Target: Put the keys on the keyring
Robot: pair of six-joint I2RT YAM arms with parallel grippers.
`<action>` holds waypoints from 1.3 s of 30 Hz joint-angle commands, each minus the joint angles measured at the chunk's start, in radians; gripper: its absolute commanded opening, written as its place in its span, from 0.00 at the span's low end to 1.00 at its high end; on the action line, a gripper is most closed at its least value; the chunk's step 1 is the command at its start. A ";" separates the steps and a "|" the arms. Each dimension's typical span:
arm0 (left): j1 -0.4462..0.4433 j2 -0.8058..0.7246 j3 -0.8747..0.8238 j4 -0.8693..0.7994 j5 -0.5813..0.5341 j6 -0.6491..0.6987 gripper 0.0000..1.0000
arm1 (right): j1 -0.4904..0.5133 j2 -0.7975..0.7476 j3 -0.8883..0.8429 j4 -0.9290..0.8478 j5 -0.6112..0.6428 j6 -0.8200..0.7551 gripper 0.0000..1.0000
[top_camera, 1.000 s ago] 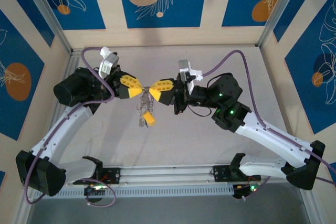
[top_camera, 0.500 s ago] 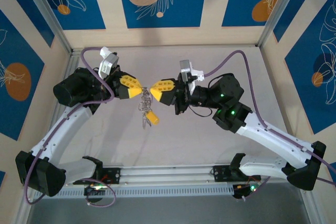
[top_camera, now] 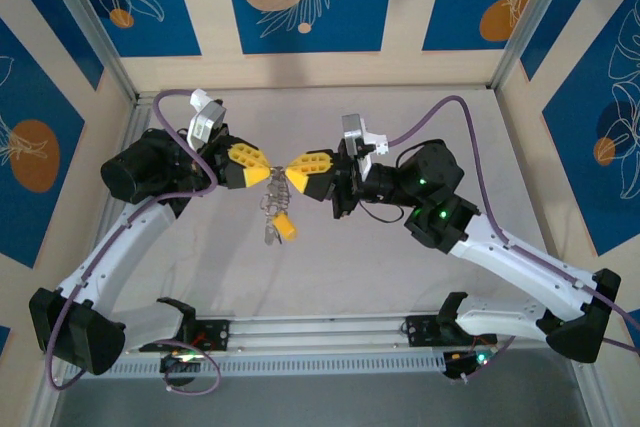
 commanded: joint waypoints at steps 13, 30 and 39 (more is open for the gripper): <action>-0.009 -0.026 0.030 0.026 -0.030 0.021 0.00 | 0.002 -0.003 -0.003 0.031 0.021 0.001 0.00; -0.009 -0.029 0.032 0.021 -0.033 0.025 0.00 | 0.002 -0.013 -0.005 0.021 0.029 -0.008 0.00; -0.008 -0.031 0.033 0.017 -0.035 0.027 0.00 | 0.002 -0.006 -0.003 0.026 0.022 -0.002 0.00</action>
